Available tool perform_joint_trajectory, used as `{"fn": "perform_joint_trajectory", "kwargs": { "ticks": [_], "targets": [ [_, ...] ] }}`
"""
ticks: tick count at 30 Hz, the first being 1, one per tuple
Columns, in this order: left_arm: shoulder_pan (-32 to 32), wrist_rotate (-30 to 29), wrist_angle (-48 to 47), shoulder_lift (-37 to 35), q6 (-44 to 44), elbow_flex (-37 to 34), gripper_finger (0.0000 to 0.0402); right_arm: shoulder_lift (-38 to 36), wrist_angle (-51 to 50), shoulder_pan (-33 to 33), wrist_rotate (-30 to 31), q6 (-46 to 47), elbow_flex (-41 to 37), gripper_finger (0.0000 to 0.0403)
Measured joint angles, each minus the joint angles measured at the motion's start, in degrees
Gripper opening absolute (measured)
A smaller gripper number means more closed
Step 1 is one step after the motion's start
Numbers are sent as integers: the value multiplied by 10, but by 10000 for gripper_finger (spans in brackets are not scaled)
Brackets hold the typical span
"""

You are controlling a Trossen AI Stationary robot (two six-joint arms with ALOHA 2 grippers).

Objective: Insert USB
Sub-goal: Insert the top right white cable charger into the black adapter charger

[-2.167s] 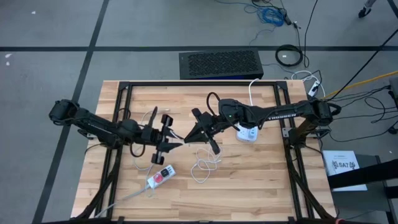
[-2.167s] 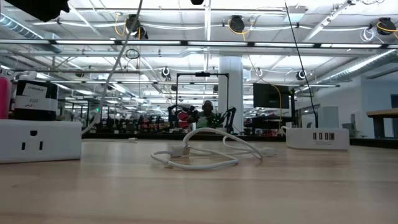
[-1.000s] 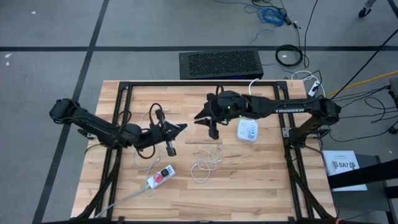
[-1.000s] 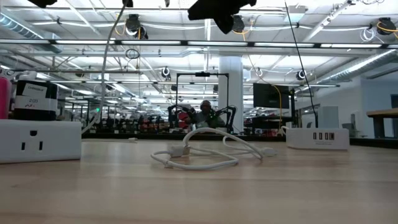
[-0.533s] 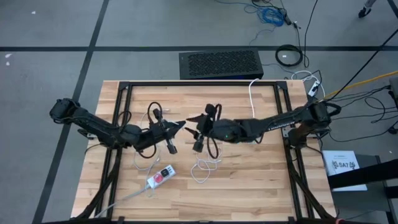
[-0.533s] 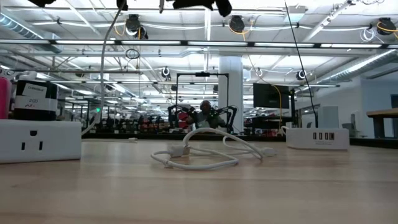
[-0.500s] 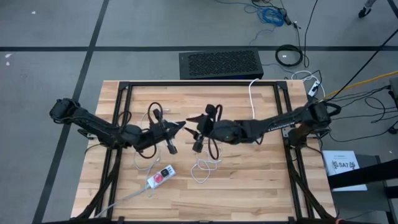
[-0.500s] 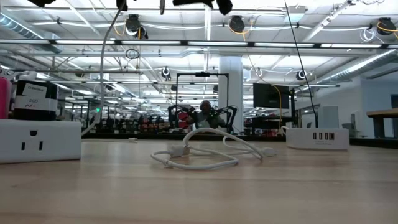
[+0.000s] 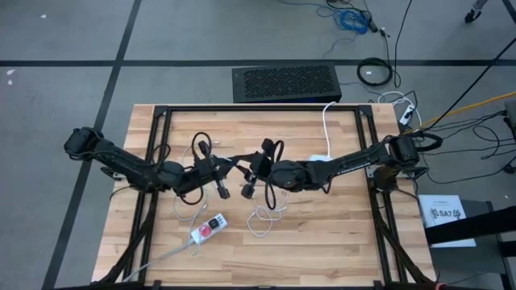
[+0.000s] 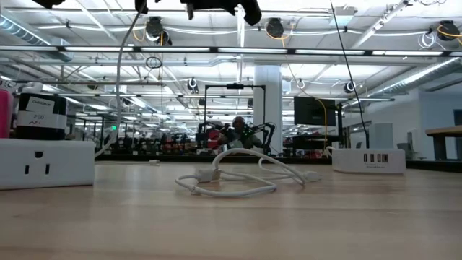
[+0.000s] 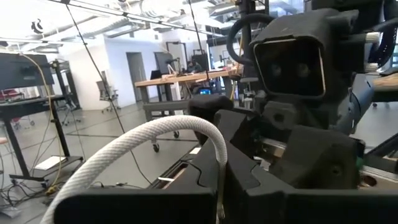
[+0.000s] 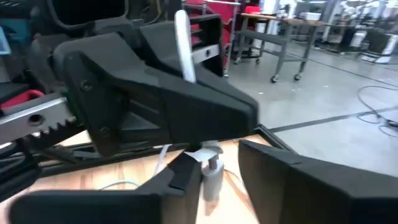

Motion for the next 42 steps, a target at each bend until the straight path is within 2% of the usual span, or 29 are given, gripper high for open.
{"fn": "perform_joint_trajectory", "kwargs": {
  "ticks": [6, 11, 17, 20, 25, 35, 42],
  "targets": [
    [1, -6, -11, 0, 0, 0, 2, 1, -1, 1, 13, -11, 0, 13],
    [0, -19, -22, 0, 0, 0, 7, 1, -6, 0, -22, -13, 0, 5],
    [-14, -16, -28, 0, 2, 0, 37, 1, -26, -35, -184, 27, 0, 2],
    [-26, -17, -51, -5, 0, 0, 48, 1, -32, -54, -223, 30, 0, 2],
    [-41, -16, -129, -30, -52, 0, 69, 1, -48, -82, -256, 31, 0, 1],
    [-53, -15, -303, -117, -139, 0, 119, -12, -67, -89, -260, 37, 0, 0],
    [-52, -43, -420, -143, -194, -1, 130, -51, -65, -85, -261, 19, 1, 0]
  ]
}}
